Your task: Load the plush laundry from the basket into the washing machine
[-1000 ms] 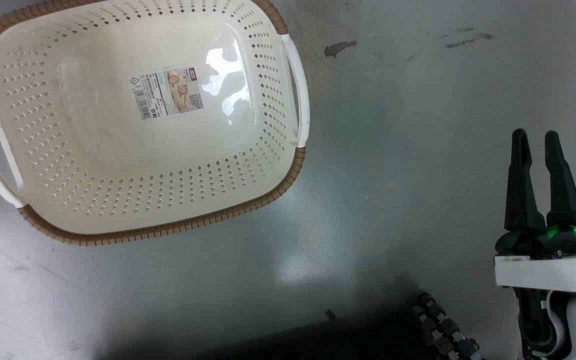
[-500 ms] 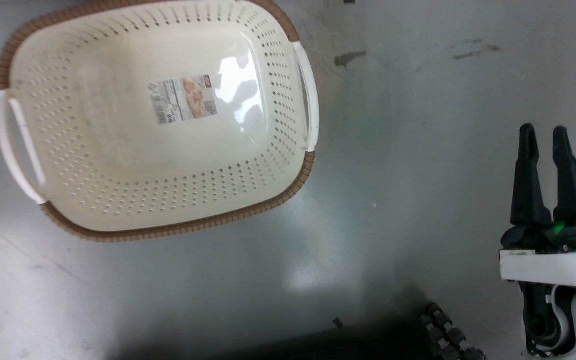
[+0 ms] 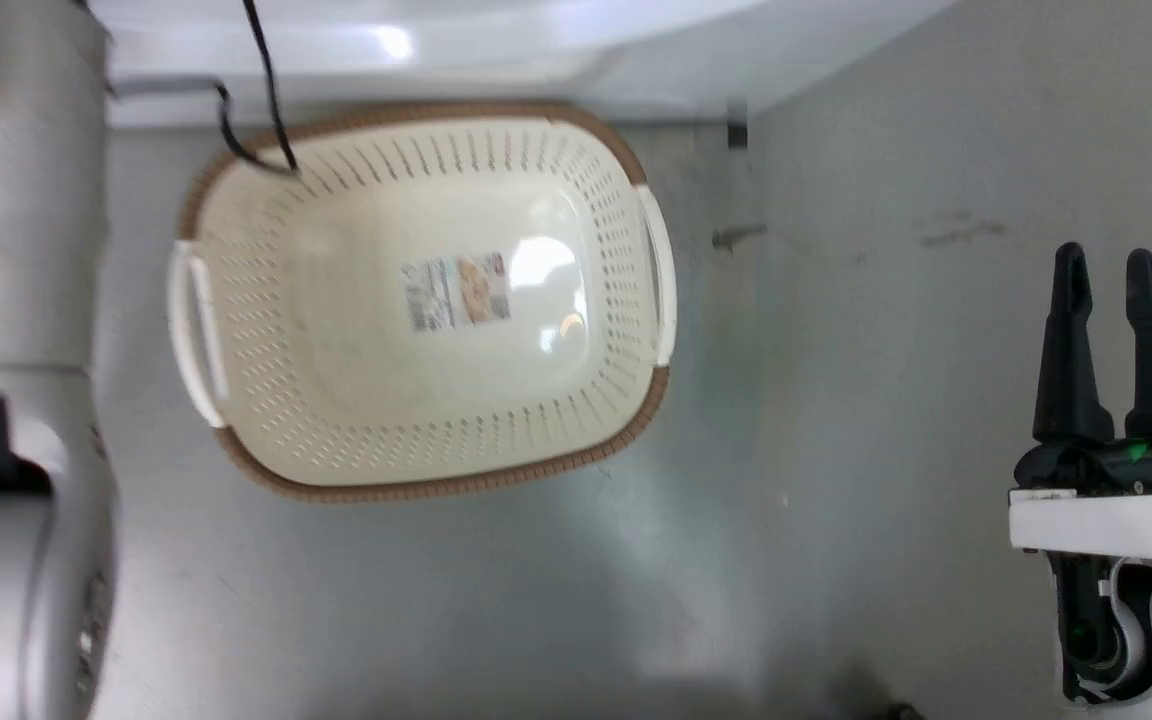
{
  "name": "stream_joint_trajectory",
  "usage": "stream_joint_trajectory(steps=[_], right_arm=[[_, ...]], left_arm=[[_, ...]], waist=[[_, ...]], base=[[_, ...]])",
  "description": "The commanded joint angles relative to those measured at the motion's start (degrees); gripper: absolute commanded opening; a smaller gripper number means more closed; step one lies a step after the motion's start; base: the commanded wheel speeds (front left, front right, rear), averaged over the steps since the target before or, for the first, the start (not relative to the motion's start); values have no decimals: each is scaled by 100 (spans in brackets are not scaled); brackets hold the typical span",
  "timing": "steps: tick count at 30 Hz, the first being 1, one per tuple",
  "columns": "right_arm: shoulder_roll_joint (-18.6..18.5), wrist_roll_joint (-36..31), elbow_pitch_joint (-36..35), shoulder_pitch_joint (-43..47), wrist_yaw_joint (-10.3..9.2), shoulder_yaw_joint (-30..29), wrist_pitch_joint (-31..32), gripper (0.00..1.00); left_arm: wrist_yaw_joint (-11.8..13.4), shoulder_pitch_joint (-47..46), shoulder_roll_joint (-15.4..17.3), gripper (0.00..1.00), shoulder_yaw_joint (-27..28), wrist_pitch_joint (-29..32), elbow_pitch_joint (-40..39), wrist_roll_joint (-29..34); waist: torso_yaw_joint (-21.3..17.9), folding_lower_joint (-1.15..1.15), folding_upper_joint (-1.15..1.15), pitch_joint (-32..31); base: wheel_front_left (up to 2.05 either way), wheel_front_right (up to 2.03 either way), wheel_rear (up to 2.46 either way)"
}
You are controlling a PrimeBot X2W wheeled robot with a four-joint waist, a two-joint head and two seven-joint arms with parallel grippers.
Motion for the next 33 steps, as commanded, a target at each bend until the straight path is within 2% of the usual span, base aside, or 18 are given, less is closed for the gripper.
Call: stream_joint_trajectory(steps=[1,11,20,28,33], right_arm=[[-4,-59,43,-66,5,-21,-25,100],[-4,-336,244,149,5,31,-24,100],[-4,-931,344,636,5,79,88,100],[-4,-1185,436,943,5,173,198,100],[-4,-1264,514,1198,5,239,288,100]], left_arm=[[-9,251,-46,100,28,-65,18,-56],[-6,1648,-300,100,157,-199,-204,-311],[118,3235,-618,100,220,-212,-1024,-345],[224,4132,-654,100,172,-192,-1267,-364],[290,4743,-540,100,132,-48,-1470,-364]], waist=[[157,1,0,-388],[342,1,0,-1426],[587,1,0,-2566],[650,1,0,-3316],[631,1,0,-3813]], base=[[0,0,0],[0,0,0],[0,0,0],[0,0,0],[0,0,0]])
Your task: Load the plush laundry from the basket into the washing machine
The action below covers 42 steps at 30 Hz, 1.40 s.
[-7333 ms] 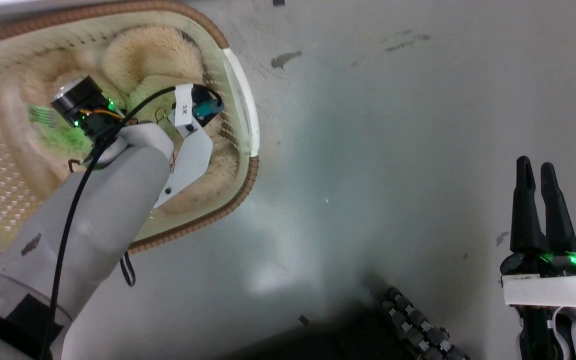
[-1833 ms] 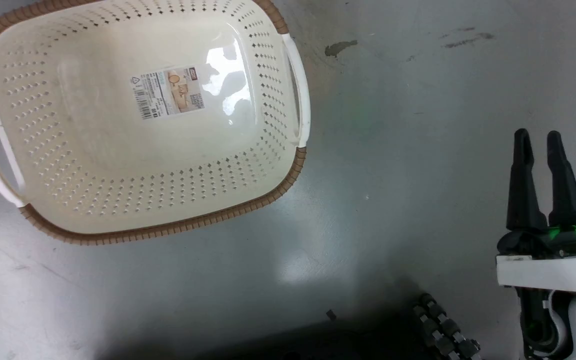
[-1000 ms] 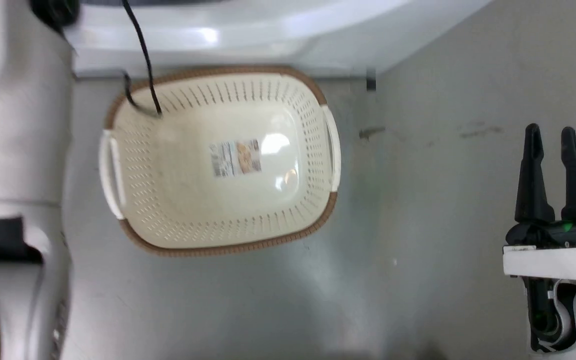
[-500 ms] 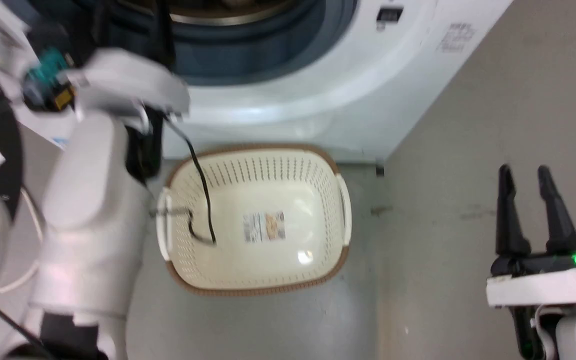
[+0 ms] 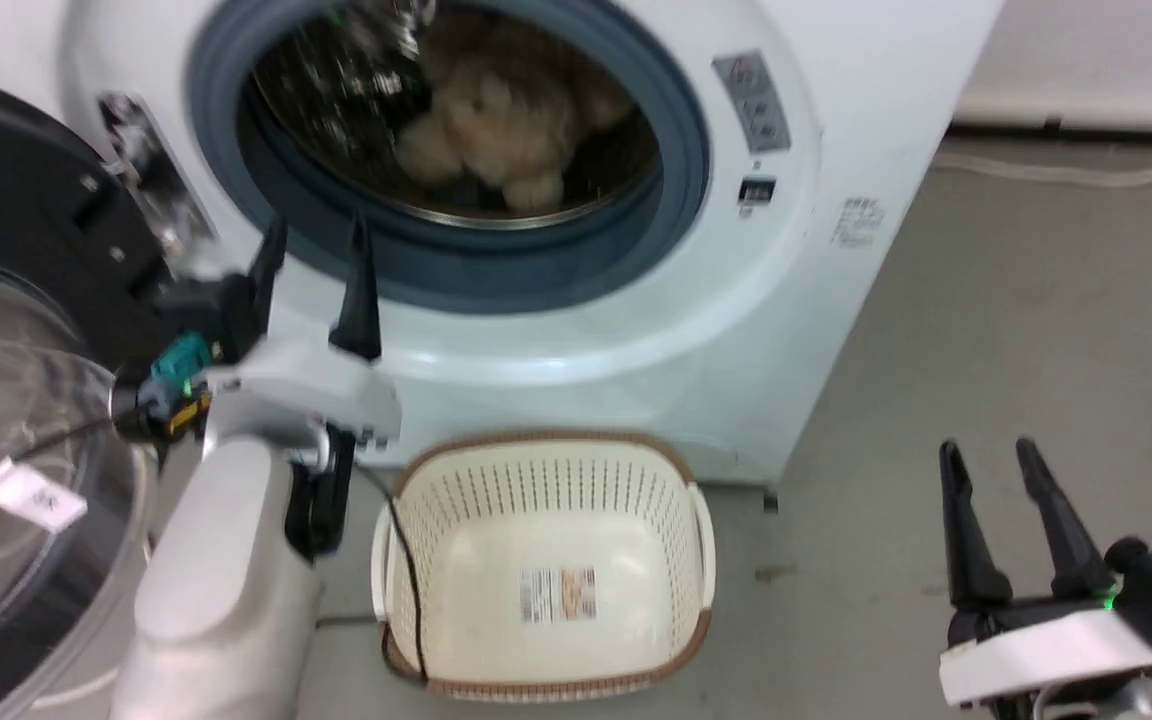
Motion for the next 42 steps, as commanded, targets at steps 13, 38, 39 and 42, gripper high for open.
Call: stream_joint_trajectory(steps=[13,38,39,42], right_arm=[[-4,-55,35,492,5,-3,126,100],[-4,34,291,858,5,-31,-35,100],[-4,39,300,872,5,-35,-35,100],[-4,51,326,914,5,-35,-38,100]], left_arm=[[-5,1569,191,100,-171,455,-988,-175],[172,3234,231,100,-310,348,-1893,-332],[203,3285,237,100,-302,326,-1908,-323],[257,3431,243,100,-296,272,-1969,-318]], waist=[[28,1,0,-910],[184,1,0,-1069],[177,1,0,-1068],[162,1,0,-1074]], base=[[0,0,0],[0,0,0],[0,0,0],[0,0,0]])
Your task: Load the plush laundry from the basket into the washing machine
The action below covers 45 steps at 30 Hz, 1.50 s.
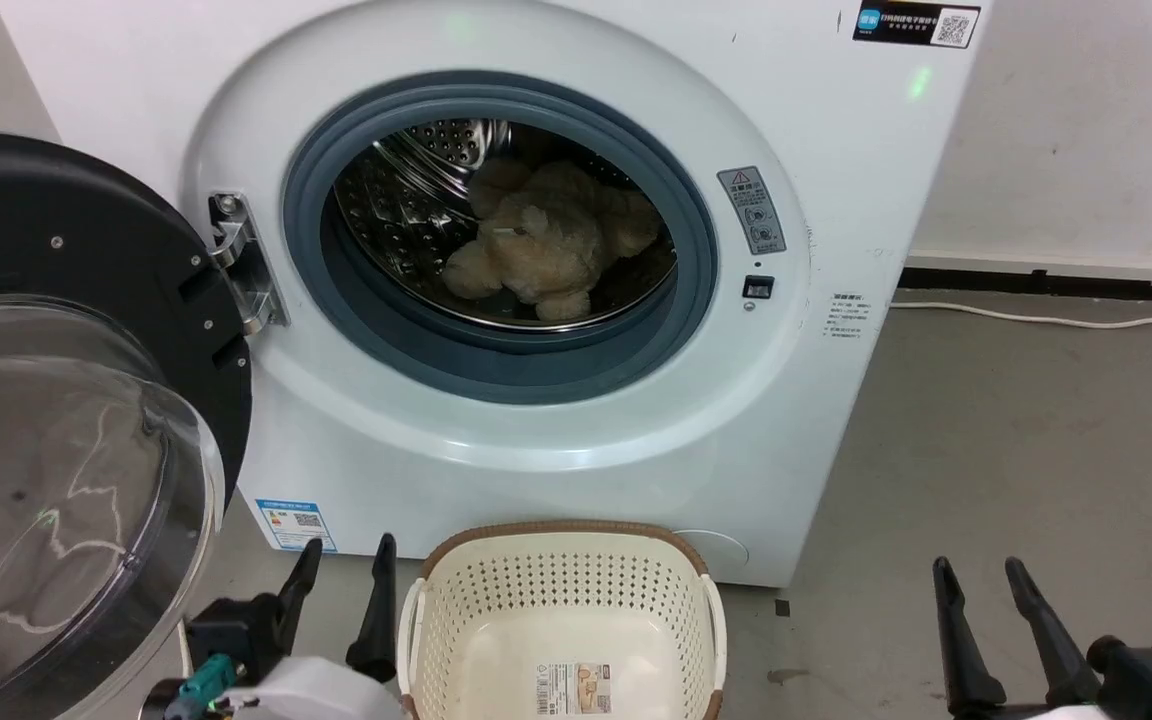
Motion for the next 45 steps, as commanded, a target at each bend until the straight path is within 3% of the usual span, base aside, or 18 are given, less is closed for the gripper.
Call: stream_joint_trajectory(steps=[1,11,34,35,45], right_arm=[[-4,35,26,112,5,-3,-37,100],[-4,127,174,166,5,78,-53,100],[-4,170,269,66,5,139,-65,100],[0,150,252,90,0,137,-42,0],[0,84,223,61,0,139,10,0]], left_arm=[[28,111,4,100,-5,-48,-51,34],[121,306,104,100,-189,-247,-254,302],[239,232,25,100,-152,-280,-271,103],[216,240,27,0,-169,-224,-272,136],[192,237,-7,0,-118,-162,-306,229]], waist=[[-5,0,0,-4],[5,0,0,19],[28,0,0,33],[26,0,0,36],[20,0,0,47]], base=[[0,0,0],[0,0,0],[0,0,0],[0,0,0],[0,0,0]])
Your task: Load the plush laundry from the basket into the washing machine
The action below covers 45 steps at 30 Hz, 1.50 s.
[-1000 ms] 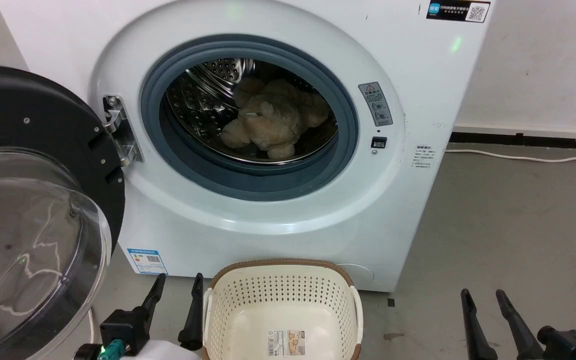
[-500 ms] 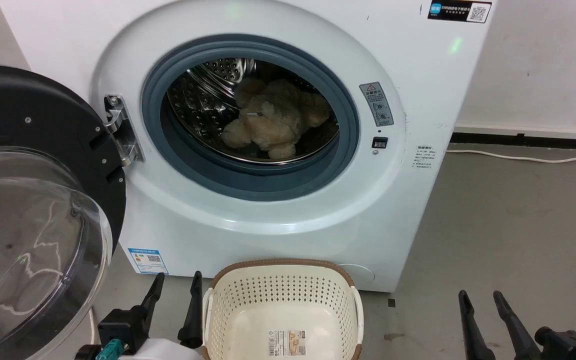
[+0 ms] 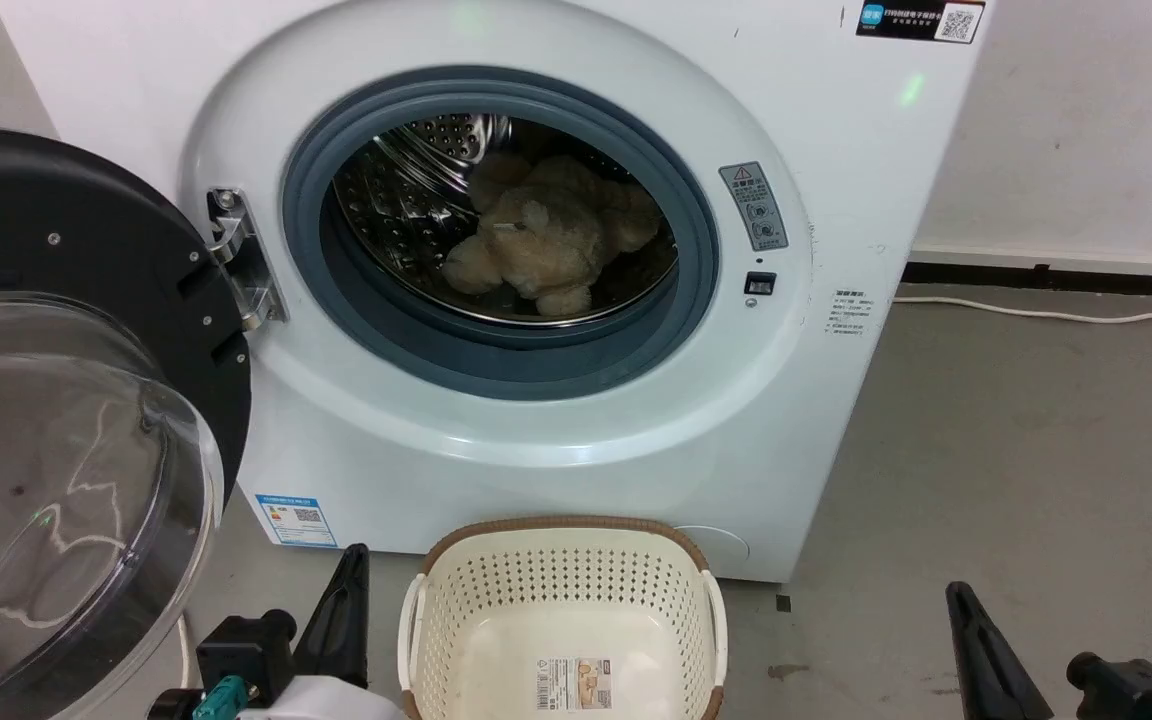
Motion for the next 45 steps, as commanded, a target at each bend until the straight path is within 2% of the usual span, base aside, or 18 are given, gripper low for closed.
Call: stream_joint_trajectory(steps=[1,45], right_arm=[[0,-56,-29,-34,0,3,13,0],[-1,-611,-274,-284,2,13,442,0]], left_arm=[[-22,-2,-31,0,45,10,-34,71],[-211,-20,-329,0,530,437,-323,842]], waist=[[-1,0,0,2],[-47,0,0,90]], base=[[0,0,0],[0,0,0]])
